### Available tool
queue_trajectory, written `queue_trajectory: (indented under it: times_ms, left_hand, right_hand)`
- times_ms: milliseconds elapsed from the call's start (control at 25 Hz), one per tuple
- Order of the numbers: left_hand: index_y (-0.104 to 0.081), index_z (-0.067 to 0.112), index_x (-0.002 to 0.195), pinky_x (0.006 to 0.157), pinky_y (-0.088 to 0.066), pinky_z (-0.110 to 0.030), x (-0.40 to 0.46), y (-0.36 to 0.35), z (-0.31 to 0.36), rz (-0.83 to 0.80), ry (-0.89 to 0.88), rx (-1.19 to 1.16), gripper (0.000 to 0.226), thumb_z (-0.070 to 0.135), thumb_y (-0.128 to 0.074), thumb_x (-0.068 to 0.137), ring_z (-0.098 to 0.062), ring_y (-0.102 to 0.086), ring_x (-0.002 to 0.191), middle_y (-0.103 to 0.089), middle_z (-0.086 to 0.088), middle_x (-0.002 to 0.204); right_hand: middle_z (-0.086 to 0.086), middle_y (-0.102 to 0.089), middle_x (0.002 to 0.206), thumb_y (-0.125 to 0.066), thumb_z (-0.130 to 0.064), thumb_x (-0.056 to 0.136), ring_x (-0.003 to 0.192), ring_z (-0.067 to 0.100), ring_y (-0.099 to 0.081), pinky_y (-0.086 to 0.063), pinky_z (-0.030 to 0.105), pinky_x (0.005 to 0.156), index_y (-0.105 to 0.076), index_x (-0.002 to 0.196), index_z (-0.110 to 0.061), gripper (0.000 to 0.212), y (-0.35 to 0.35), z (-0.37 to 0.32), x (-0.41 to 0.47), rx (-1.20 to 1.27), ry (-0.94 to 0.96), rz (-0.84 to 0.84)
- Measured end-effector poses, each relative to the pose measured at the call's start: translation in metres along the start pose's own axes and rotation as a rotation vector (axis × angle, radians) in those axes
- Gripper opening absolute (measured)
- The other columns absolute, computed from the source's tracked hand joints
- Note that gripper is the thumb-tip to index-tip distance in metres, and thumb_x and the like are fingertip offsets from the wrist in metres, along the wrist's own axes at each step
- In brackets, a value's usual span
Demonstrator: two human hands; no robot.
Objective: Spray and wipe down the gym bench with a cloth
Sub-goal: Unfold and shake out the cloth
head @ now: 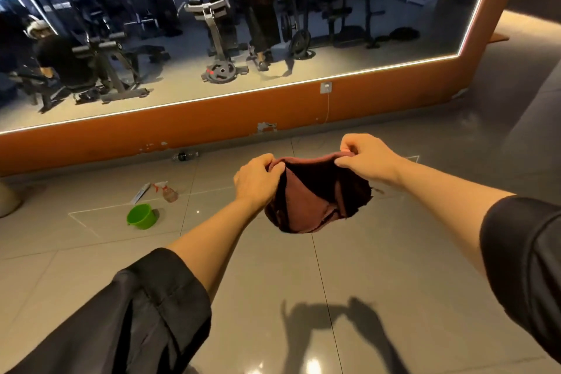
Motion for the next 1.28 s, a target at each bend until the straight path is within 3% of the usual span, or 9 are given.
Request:
queue_trajectory:
  times_ms: [160,320,400,520,600,720,840,1080,1280]
  left_hand:
    - [-0.043,0.013,0.072,0.062,-0.032,-0.032,0.081,0.007,0.006,-0.085,0.192,-0.33,0.03,0.027,-0.049,0.098,-0.022,-0.042,0.068,-0.046,-0.011,0.071]
    - [-0.061,0.005,0.1,0.083,-0.053,-0.043,0.138,0.022,0.006,-0.239,0.322,-0.769,0.043,0.046,-0.063,0.087,-0.028,-0.065,0.09,-0.068,-0.013,0.099]
    - [-0.061,0.007,0.109,0.085,-0.053,-0.042,0.165,0.035,-0.01,-0.218,0.321,-0.781,0.03,0.029,-0.065,0.09,-0.027,-0.065,0.095,-0.067,-0.017,0.109]
    - [-0.062,0.003,0.114,0.081,-0.051,-0.037,0.213,0.062,-0.036,-0.207,0.265,-0.721,0.023,0.0,-0.055,0.092,-0.027,-0.064,0.095,-0.066,-0.017,0.105]
    - [-0.063,0.002,0.109,0.083,-0.051,-0.038,0.247,0.08,-0.057,-0.198,0.26,-0.673,0.023,-0.006,-0.051,0.091,-0.027,-0.063,0.091,-0.066,-0.017,0.1]
    - [-0.059,0.007,0.098,0.074,-0.05,-0.034,0.293,0.111,-0.088,-0.154,0.313,-0.64,0.019,-0.007,-0.049,0.09,-0.023,-0.06,0.081,-0.062,-0.015,0.091]
    - [-0.056,0.012,0.089,0.061,-0.045,-0.027,0.323,0.144,-0.135,-0.043,0.361,-0.646,0.019,-0.004,-0.046,0.091,-0.02,-0.057,0.072,-0.058,-0.012,0.082]
    - [-0.058,0.011,0.085,0.063,-0.044,-0.026,0.342,0.218,-0.255,0.109,0.464,-0.722,0.025,-0.006,-0.04,0.09,-0.018,-0.055,0.073,-0.057,-0.011,0.081]
    - [-0.059,0.008,0.087,0.059,-0.048,-0.018,0.378,0.289,-0.358,0.036,0.516,-0.598,0.028,-0.012,-0.04,0.089,-0.015,-0.057,0.07,-0.061,-0.009,0.077]
  right_hand:
    - [0.007,-0.051,0.074,-0.063,-0.014,0.088,0.072,0.018,-0.047,-0.037,0.028,0.06,-0.051,0.077,-0.011,0.017,-0.02,-0.054,0.082,0.267,-0.046,0.022]
    - [0.014,-0.069,0.093,-0.054,-0.013,0.094,0.085,0.022,-0.066,-0.057,0.028,0.072,-0.068,0.097,0.0,0.02,-0.038,-0.099,0.147,0.602,-0.122,-0.342]
    - [0.015,-0.072,0.097,-0.056,-0.004,0.09,0.086,0.024,-0.07,-0.059,0.03,0.076,-0.072,0.101,0.0,0.02,-0.043,-0.112,0.187,0.54,-0.095,-0.352]
    - [0.015,-0.07,0.087,-0.058,0.008,0.083,0.077,0.022,-0.064,-0.054,0.027,0.065,-0.073,0.089,-0.001,0.018,-0.055,-0.134,0.256,0.303,0.1,-0.183]
    - [0.008,-0.068,0.097,-0.064,0.007,0.078,0.092,0.02,-0.061,-0.053,0.033,0.08,-0.071,0.094,-0.01,0.025,-0.069,-0.151,0.303,0.132,0.268,-0.186]
    - [0.004,-0.066,0.103,-0.07,0.008,0.072,0.1,0.02,-0.06,-0.051,0.039,0.092,-0.068,0.097,-0.013,0.033,-0.097,-0.177,0.371,0.062,0.435,-0.361]
    - [0.006,-0.065,0.101,-0.07,0.009,0.074,0.099,0.019,-0.059,-0.047,0.027,0.085,-0.069,0.099,-0.005,0.028,-0.145,-0.215,0.422,0.055,0.529,-0.546]
    - [0.013,-0.063,0.103,-0.073,-0.004,0.081,0.09,0.021,-0.057,-0.054,0.038,0.079,-0.066,0.099,-0.007,0.019,-0.273,-0.3,0.49,-0.043,0.582,-0.95]
    - [0.002,-0.058,0.074,-0.078,-0.014,0.079,0.073,0.016,-0.055,-0.05,0.028,0.064,-0.064,0.077,-0.014,0.014,-0.37,-0.378,0.55,-0.258,0.646,-1.112]
Point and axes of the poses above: each hand's wrist, its own x-axis towards the middle knuckle, its own y-axis out of the back of the hand, z = x × y, the point moved 2 cm from there along x, towards the middle knuckle
